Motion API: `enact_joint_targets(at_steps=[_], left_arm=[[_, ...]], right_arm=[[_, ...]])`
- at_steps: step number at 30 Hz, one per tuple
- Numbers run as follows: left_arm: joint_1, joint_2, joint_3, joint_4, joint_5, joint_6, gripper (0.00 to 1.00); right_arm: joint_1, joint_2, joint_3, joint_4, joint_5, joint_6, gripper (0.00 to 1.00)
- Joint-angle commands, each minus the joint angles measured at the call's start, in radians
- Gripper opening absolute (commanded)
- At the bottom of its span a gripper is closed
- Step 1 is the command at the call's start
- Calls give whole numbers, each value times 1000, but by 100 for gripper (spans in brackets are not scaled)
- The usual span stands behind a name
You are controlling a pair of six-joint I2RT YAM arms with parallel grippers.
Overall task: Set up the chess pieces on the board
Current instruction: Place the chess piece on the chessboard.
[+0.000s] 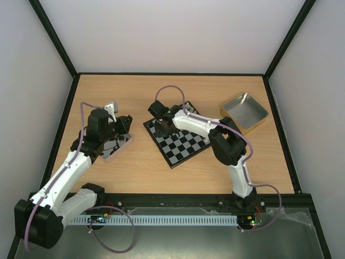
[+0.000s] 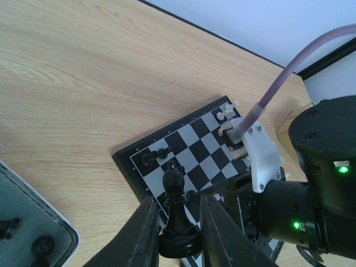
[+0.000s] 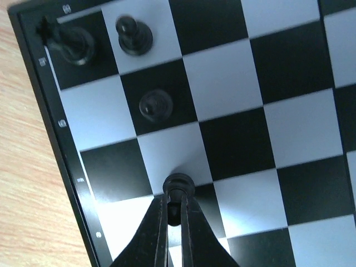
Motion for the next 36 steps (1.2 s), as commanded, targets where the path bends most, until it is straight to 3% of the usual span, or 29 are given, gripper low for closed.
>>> enact_joint_targets(at_steps=[1,9,20,30,36], left_arm=[[-5,-10,-8,25,5,18,18],[-5,-5,-10,22,6,19,18],[-5,1,-14,27,10,18,18],[-5,3,-18,33,10,16,18],[-6,8,-19,36,14,16,18]], right_arm=[[-8,52,46,-34,30,-16,2],[-13,70,73,-45,34,-21,2],[-14,43,83,-57,55,-13,25],[-13,50,82,-12,70,-19,31],[-14,74,93,19,81,-35,28]])
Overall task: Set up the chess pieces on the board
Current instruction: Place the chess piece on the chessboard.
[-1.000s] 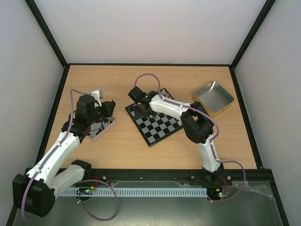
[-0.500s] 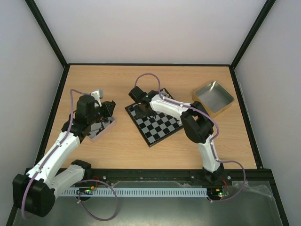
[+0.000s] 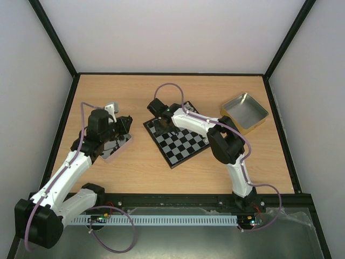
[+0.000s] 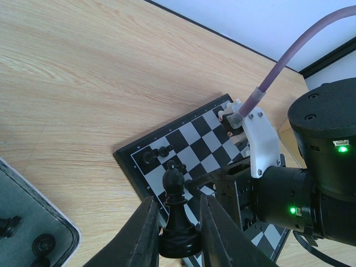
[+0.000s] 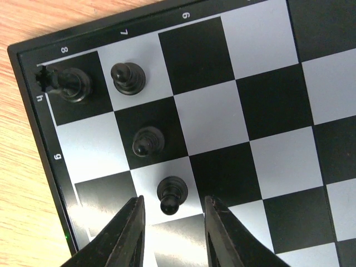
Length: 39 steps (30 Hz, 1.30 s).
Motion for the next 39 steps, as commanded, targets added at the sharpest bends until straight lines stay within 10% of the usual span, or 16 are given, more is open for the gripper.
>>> enact_joint_targets(at_steps=[1,30,39], left_arm=[[-4,6,-12,34,14,16,18],[-5,13,-16,43,24,13,18],[-5,15,-18,47,38,16,18]], right_arm=[[-4,40,36,21,34,-19,27],[-3,2,-43,33,-23,-25,12],[-4,-39,-45,56,-29,-8,31]])
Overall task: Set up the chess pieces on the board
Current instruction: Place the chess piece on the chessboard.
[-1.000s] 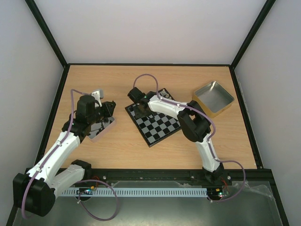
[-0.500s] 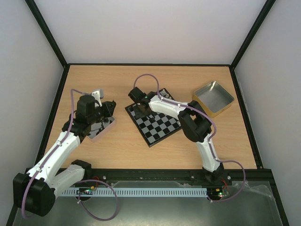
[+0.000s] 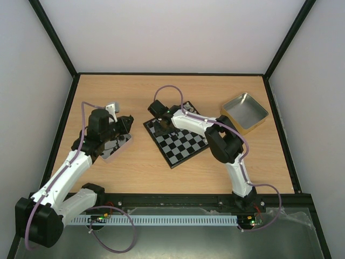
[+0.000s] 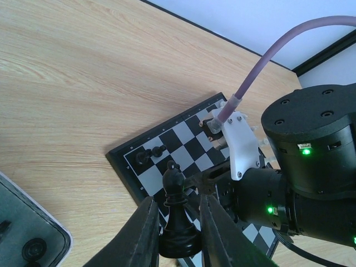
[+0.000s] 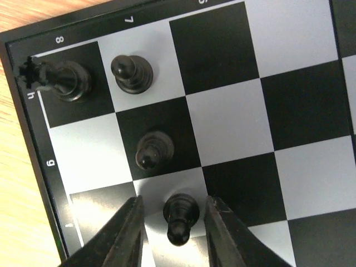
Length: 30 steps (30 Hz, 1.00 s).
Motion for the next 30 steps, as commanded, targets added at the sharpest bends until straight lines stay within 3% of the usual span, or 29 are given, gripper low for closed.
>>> enact_joint_targets(at_steps=[1,5,10,18,23,30], left_arm=[[-4,6,-14,26,23,19,18],[-5,14,-8,37,72,26,17],[-34,38,17,83,242,36,17],[-180,75,112,155,432,118,17],[-197,84,157,167,579,208,18],[-199,146,283,205,835,292,20]], right_arm=[[-3,-84,-22,2,9,16,33],[-4,-189,-55,31,4,36,39],[-30,-377,-173,104,-77,52,45],[-162,-666,-382,408,-497,164,53],[-238,-814,-517,639,-760,296,60],[-277,-939,-579,690,-972,282,59]])
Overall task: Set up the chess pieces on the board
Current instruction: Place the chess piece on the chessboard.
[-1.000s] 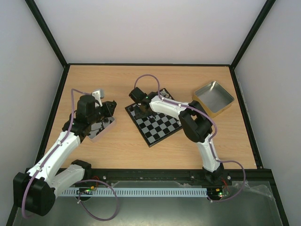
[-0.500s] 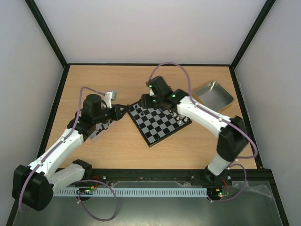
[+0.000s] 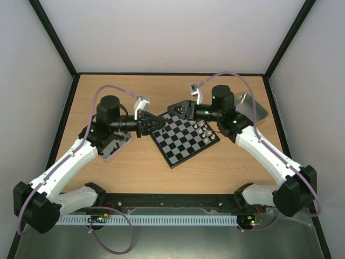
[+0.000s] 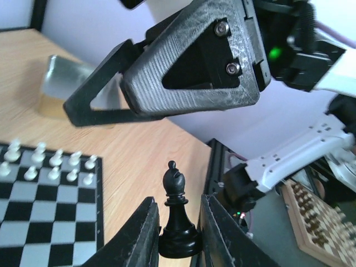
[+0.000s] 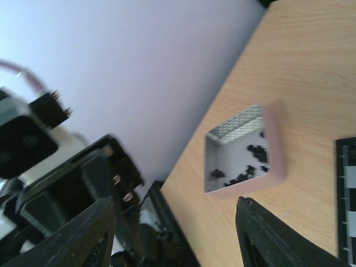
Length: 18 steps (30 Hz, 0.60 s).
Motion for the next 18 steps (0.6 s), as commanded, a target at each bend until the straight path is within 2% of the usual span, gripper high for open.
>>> enact_joint_targets(at_steps=[1,5,9,13,18], left_arm=[[-5,32,84,57,192,93,20],[-5,56,134,16,206,153,19],[-5,78,163,-20,217,180,19],[-5,94,174,-30,223,190,19],[-5,115,189,-50,218,210,18]], right_arm=[[-10,-81,-39,128,-202,51,57],[-10,-135,-120,282,-243,162,49],[-10,-152,-143,329,-260,205,38],[-10,-142,-145,343,-275,223,35],[-10,-140,-153,360,-282,237,36]])
